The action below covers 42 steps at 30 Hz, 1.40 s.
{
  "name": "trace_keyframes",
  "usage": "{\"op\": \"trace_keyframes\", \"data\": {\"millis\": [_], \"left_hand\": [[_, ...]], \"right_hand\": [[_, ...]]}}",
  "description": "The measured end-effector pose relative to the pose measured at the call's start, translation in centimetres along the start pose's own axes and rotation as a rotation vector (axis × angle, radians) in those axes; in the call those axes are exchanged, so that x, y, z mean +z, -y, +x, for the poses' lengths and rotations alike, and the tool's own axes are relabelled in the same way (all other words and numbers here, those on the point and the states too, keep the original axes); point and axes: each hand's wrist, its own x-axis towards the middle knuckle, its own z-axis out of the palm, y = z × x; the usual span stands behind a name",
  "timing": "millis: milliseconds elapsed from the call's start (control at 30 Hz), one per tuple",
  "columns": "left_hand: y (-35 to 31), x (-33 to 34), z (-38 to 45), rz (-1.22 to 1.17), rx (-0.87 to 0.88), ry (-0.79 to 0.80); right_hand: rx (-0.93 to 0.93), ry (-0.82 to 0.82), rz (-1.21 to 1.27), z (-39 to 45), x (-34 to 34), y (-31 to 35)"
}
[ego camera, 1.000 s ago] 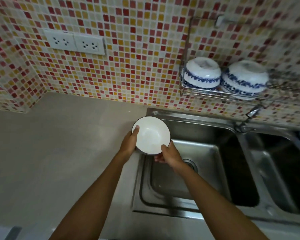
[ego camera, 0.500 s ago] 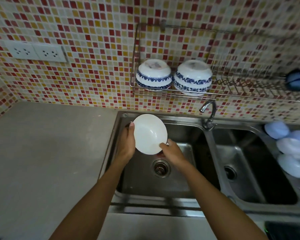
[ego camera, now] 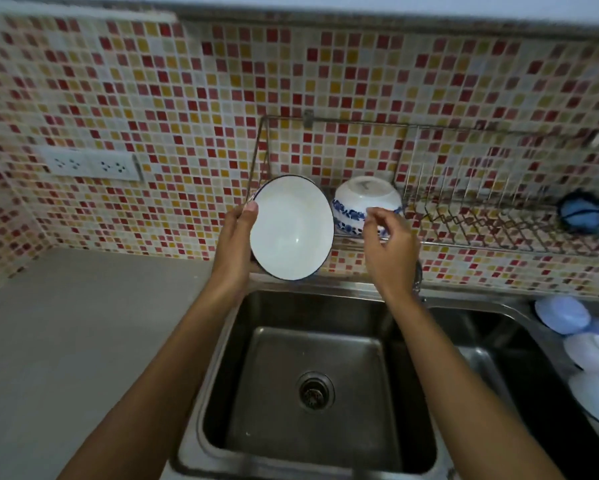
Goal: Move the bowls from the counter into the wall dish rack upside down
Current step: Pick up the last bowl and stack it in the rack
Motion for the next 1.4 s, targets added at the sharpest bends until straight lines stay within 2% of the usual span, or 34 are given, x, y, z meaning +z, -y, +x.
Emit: {"op": "trace_keyframes", "data": {"millis": [67, 200, 333, 433, 533, 700, 933, 1400], "left_hand": [[-1.8, 0.9, 1.2, 0.075, 0.094, -0.030], [-4.6, 2.4, 4.4, 0.211, 0.288, -0.101], [-5.9, 3.0, 8.6, 0.487, 0.475, -0.105], [-6.1, 3.7, 10.3, 0.814, 0.633, -0.026], [-5.2, 4.0, 11.2, 1.036, 0.724, 0.083], [-2.4, 3.9, 12.0, 1.218, 0.731, 0.197], [-0.7, 3.8, 12.1, 1.276, 0.713, 0.243], [1.1, 3.9, 12.6, 1.298, 0.688, 0.322]], "right_hand": [[-0.044, -0.023, -0.064, 2.5, 0.3, -0.9], [-0.040, 0.029, -0.250, 6.4, 1.1, -3.5], [-0.019, 0.095, -0.460, 7.2, 1.5, -5.4], [-0.076, 0.125, -0.547, 6.9, 1.9, -5.8], [-0.075, 0.122, -0.548, 7.0, 1.8, -5.8], [-0.125, 0.165, -0.562, 6.9, 1.7, -6.2], [-0.191, 0.238, -0.659, 6.9, 2.0, -6.9], [-0.124, 0.264, -0.641, 7.1, 2.0, -7.0]]}}
